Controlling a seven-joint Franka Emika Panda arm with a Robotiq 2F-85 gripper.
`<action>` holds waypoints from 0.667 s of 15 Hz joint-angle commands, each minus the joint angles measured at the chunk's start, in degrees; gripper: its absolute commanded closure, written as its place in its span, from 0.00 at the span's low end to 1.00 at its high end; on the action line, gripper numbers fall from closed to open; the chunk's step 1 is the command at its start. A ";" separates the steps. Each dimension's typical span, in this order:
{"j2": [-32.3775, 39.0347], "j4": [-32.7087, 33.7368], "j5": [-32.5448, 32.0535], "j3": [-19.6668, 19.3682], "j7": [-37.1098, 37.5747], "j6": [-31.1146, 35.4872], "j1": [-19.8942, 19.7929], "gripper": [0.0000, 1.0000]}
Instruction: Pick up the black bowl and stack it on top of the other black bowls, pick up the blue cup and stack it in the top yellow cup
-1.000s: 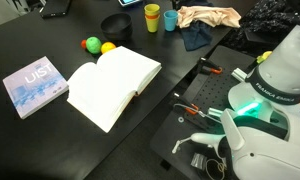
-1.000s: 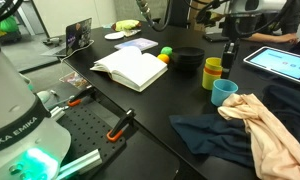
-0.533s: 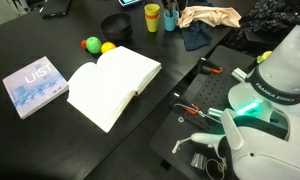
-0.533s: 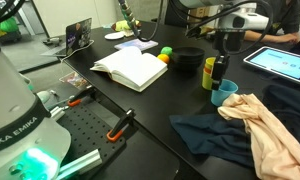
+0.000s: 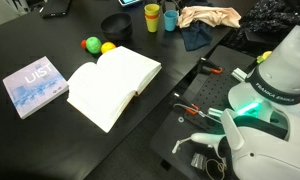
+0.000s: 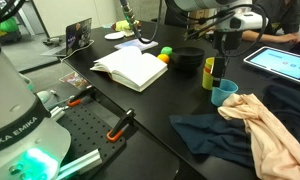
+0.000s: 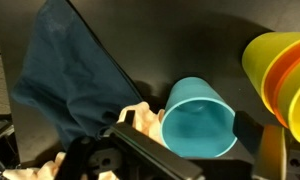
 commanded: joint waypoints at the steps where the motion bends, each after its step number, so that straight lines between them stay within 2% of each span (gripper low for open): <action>1: 0.02 -1.90 -1.03 -1.16 2.25 3.77 1.23 0.00; 10: 0.70 -2.54 -1.33 -3.75 4.48 8.63 2.86 0.00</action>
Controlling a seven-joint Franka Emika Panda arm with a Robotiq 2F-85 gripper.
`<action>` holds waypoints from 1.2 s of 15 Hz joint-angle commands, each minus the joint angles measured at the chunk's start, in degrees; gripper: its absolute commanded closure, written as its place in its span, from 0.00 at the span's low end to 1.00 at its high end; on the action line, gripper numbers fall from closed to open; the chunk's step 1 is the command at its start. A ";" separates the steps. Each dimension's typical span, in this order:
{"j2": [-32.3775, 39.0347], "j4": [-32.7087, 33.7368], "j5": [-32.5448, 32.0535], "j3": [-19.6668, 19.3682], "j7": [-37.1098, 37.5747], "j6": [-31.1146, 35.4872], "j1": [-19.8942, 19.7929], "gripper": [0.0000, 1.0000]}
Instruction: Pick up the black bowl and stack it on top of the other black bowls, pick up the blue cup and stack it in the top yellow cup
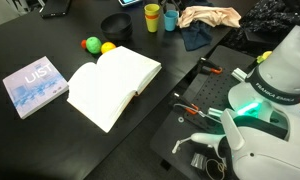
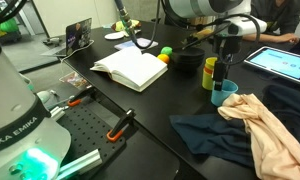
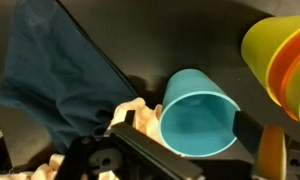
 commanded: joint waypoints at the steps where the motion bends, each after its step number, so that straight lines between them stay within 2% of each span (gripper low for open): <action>1: -0.23 -0.53 -0.70 -1.68 2.33 2.97 1.40 0.00; 17: 4.06 0.48 5.31 -0.32 0.92 8.22 0.48 0.00; 18: 4.22 0.48 5.59 -0.33 0.88 8.26 0.53 0.25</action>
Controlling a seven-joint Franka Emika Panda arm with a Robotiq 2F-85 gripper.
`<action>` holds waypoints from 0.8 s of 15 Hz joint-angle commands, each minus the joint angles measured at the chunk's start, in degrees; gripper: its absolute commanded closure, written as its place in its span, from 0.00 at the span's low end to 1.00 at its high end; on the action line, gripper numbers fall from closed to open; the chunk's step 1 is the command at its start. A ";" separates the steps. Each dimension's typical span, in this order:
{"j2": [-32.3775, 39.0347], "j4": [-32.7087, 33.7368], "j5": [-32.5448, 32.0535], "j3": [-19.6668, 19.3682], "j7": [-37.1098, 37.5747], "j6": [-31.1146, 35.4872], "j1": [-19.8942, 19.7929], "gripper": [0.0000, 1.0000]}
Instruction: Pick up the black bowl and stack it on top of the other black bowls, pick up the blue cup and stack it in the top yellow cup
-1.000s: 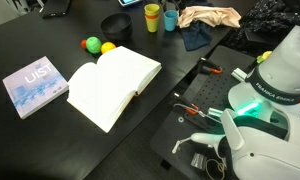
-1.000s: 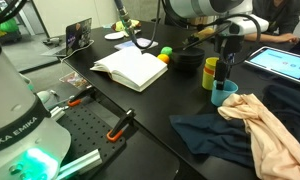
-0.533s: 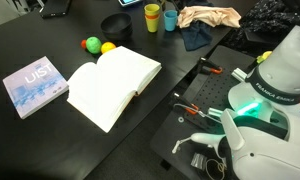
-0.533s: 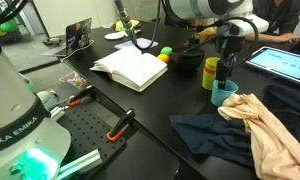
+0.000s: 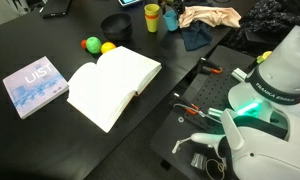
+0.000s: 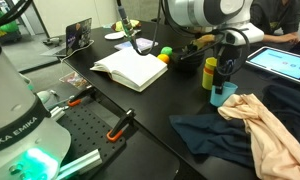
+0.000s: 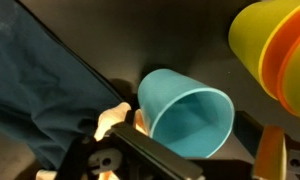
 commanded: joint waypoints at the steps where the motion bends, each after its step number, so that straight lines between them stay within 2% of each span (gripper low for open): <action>1: 1.03 0.40 1.66 -0.07 -0.28 1.71 0.35 0.25; 9: -0.06 0.28 0.74 -1.27 -0.60 1.27 1.68 0.87; 10: -0.21 0.30 0.61 -1.33 -0.69 1.07 1.87 0.93; 12: -0.77 0.41 -0.12 -1.71 -0.86 -0.19 2.62 0.96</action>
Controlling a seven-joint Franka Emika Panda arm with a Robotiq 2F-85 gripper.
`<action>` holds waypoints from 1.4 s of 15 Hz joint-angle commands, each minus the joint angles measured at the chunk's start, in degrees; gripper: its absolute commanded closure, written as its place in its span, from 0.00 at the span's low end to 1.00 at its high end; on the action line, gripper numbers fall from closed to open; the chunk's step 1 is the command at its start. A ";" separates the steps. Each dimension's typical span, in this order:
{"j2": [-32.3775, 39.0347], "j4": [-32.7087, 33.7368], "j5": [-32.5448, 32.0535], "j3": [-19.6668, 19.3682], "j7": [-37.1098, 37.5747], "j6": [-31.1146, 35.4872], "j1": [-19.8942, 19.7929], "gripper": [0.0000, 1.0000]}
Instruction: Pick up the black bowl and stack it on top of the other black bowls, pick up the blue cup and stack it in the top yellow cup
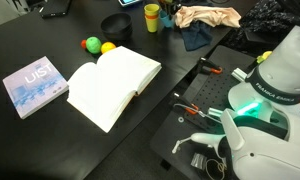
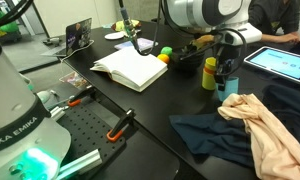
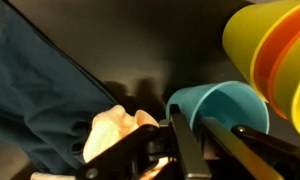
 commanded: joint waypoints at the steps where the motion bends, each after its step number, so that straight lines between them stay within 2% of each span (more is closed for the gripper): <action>1: -1.64 0.05 -1.72 -2.13 -0.38 -1.79 2.46 0.98; 3: -2.36 0.07 -2.52 -2.44 -0.59 -3.58 2.90 0.94; 5: -3.51 0.14 -3.82 -2.90 -0.58 -6.29 3.51 0.94; 10: -7.40 1.77 -6.64 -1.20 -2.38 -14.78 2.14 0.91; 17: -11.91 7.47 -14.10 -0.12 -2.03 -24.53 1.73 0.92; 21: -12.85 9.21 -15.42 1.57 -2.18 -26.06 0.74 0.91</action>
